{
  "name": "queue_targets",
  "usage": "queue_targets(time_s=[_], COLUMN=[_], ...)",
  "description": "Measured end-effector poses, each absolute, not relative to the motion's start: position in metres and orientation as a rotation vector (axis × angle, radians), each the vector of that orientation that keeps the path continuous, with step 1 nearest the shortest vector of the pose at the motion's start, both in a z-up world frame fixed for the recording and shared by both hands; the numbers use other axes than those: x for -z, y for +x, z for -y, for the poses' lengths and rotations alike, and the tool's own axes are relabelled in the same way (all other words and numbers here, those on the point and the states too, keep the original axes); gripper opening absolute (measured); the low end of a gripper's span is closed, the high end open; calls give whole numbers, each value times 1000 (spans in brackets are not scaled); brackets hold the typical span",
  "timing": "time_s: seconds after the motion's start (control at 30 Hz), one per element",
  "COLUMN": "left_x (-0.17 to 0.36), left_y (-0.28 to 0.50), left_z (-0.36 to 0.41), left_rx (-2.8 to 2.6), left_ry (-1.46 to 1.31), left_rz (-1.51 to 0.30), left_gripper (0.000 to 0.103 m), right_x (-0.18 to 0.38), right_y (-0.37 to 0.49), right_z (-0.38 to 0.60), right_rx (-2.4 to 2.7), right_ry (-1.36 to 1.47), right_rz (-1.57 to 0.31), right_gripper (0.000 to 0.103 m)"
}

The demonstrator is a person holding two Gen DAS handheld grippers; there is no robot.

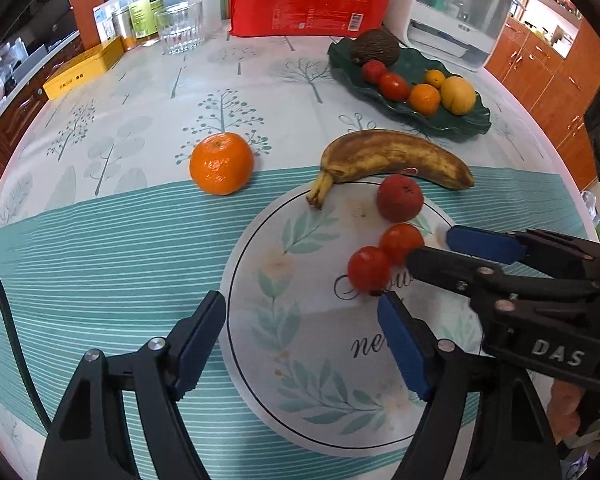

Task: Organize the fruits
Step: 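Grasp a cherry tomato with the left gripper while the right gripper grasps another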

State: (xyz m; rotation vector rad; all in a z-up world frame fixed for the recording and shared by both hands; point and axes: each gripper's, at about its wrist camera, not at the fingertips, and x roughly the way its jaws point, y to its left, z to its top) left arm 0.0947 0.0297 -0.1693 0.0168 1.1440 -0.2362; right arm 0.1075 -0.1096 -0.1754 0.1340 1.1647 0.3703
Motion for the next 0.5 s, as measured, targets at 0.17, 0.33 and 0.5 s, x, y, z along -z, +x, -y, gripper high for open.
queue_targets(time_s=[0.17, 0.33, 0.5], left_x=[171, 172, 174], left_y=[93, 93, 95], left_z=[-32, -29, -23], left_rx=[244, 264, 284], left_ry=[2, -3, 7], left_rz=[-1146, -1154, -1162], left_gripper=[77, 77, 77], right_x=[183, 187, 189], right_y=[114, 117, 116], right_z=[104, 109, 115], right_rx=[-389, -426, -459], right_ry=[145, 195, 229], right_rz=[-1164, -1175, -1185], right_gripper=[39, 32, 27])
